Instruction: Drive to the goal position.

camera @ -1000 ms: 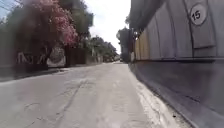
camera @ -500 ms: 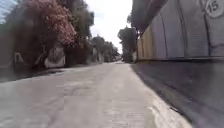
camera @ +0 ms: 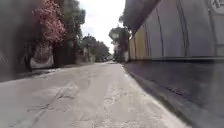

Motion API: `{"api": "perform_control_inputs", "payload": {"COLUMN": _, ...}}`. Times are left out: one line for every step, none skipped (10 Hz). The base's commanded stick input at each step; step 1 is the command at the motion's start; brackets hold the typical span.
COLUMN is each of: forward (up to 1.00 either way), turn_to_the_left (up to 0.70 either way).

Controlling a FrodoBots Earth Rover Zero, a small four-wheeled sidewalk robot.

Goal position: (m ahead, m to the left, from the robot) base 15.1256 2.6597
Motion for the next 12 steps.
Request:
{"api": "perform_control_inputs", "payload": {"forward": 1.00, "turn_to_the_left": 0.00}}
{"api": "perform_control_inputs", "payload": {"forward": 1.00, "turn_to_the_left": 0.00}}
{"api": "perform_control_inputs", "payload": {"forward": 1.00, "turn_to_the_left": 0.00}}
{"api": "perform_control_inputs", "payload": {"forward": 1.00, "turn_to_the_left": 0.00}}
{"api": "perform_control_inputs", "payload": {"forward": 1.00, "turn_to_the_left": 0.00}}
{"api": "perform_control_inputs", "payload": {"forward": 1.00, "turn_to_the_left": 0.00}}
{"api": "perform_control_inputs", "payload": {"forward": 1.00, "turn_to_the_left": 0.00}}
{"api": "perform_control_inputs", "payload": {"forward": 1.00, "turn_to_the_left": 0.00}}
{"api": "perform_control_inputs", "payload": {"forward": 1.00, "turn_to_the_left": 0.00}}
{"api": "perform_control_inputs", "payload": {"forward": 1.00, "turn_to_the_left": 0.00}}
{"api": "perform_control_inputs", "payload": {"forward": 1.00, "turn_to_the_left": 0.00}}
{"api": "perform_control_inputs", "payload": {"forward": 1.00, "turn_to_the_left": 0.00}}
